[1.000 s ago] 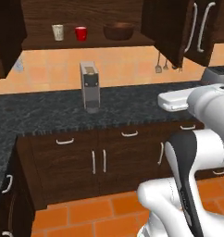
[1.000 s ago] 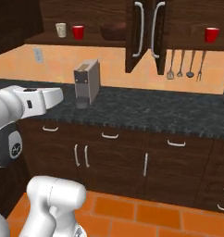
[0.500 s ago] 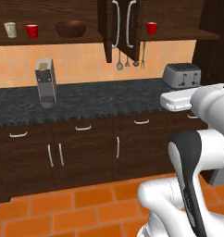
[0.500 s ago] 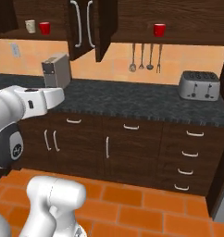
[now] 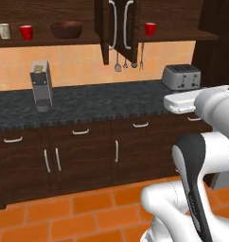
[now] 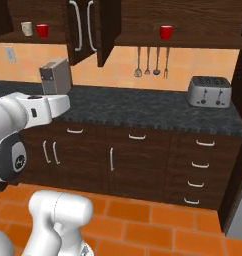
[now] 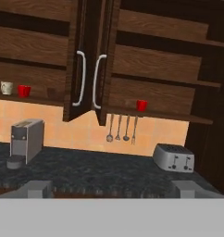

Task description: Gather all objects into one cabinet and sort the glasses and bowls to opposite sides.

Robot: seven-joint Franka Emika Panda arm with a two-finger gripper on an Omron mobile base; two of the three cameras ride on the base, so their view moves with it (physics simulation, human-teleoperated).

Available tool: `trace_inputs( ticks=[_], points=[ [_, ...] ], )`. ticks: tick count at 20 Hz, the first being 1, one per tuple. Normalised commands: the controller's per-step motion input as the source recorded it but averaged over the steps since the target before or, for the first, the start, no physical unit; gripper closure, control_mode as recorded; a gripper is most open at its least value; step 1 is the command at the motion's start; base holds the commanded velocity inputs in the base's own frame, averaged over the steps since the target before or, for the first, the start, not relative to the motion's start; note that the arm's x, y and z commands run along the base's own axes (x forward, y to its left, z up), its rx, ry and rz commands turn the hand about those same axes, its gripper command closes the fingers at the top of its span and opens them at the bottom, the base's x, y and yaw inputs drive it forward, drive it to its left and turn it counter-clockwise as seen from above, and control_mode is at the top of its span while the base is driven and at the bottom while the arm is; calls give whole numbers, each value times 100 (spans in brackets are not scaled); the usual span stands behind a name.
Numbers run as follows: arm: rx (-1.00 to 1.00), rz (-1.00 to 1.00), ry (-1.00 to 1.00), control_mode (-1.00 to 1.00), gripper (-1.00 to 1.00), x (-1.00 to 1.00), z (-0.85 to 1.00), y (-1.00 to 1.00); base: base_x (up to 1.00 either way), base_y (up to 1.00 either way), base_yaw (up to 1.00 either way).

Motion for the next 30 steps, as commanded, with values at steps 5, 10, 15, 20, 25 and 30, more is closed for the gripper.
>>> trace_inputs(
  ticks=[5,10,15,20,25,30],
  points=[
    [0,0,0,100,-100,0,0,0,95,-10,9],
    [0,0,0,100,-100,0,0,0,84,-31,20],
    [0,0,0,100,-100,0,0,0,-6,-99,23],
    [0,0,0,100,-100,0,0,0,6,-58,8],
    [0,0,0,100,-100,0,0,0,99,-32,0],
    [0,0,0,100,-100,0,0,0,81,-56,1]
  ],
)
